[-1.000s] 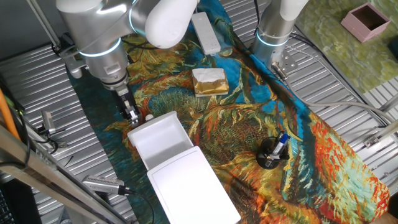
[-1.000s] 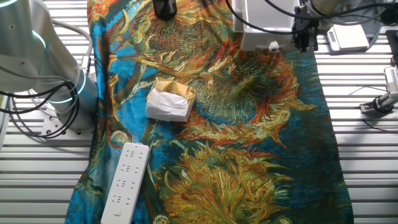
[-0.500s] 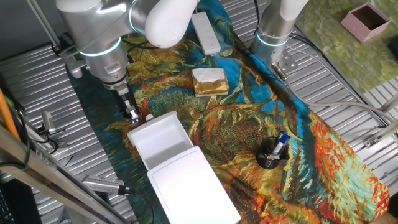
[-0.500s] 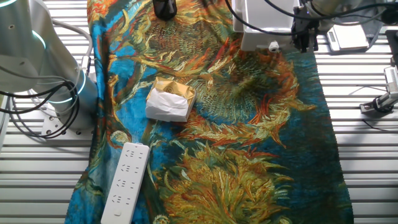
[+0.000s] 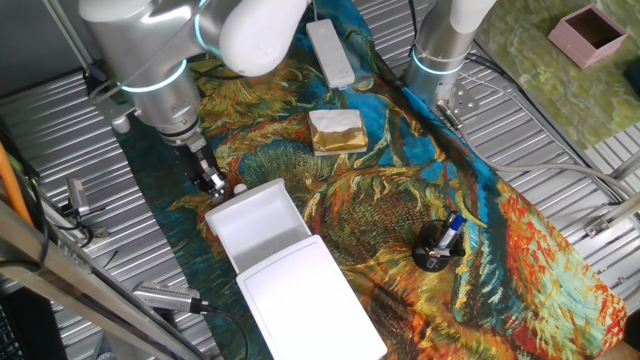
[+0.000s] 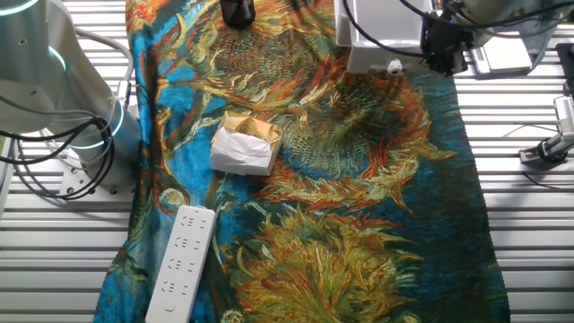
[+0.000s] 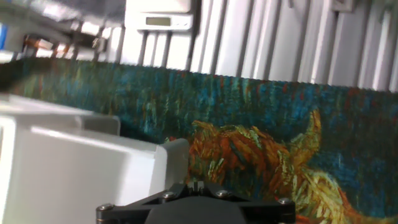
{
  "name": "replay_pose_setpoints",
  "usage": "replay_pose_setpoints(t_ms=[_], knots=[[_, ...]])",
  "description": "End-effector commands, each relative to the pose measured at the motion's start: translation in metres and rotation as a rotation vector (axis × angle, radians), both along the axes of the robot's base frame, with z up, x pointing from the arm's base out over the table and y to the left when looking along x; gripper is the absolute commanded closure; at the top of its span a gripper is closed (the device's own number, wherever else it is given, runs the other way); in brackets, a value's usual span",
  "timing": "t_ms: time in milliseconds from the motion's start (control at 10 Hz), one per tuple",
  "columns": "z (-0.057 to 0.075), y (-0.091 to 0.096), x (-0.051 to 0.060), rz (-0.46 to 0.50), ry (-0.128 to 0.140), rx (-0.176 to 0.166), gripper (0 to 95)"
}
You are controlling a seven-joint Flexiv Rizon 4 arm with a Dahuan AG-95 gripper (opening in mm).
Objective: Use the gripper to push and close the drawer
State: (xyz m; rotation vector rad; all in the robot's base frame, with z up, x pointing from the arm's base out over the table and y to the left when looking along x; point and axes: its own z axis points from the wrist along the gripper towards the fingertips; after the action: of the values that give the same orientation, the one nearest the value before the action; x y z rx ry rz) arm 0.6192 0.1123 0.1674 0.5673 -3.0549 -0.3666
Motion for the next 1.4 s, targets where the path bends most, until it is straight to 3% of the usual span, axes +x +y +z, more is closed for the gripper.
replay_pose_setpoints(t_ms=[100,400,500,800,1100,1400], knots=[[0.001,0.000,-0.002,0.022,-0.003,0.001,95.0],[0.001,0.001,-0.002,-0.007,0.005,0.003,95.0],[0.000,0.002,0.000,-0.030,0.010,0.030,95.0],[-0.002,0.009,0.005,-0.043,0.016,0.047,95.0],[-0.004,0.023,0.012,-0.052,0.019,0.072,38.0],[-0.008,0.045,0.017,-0.059,0.019,0.088,38.0]])
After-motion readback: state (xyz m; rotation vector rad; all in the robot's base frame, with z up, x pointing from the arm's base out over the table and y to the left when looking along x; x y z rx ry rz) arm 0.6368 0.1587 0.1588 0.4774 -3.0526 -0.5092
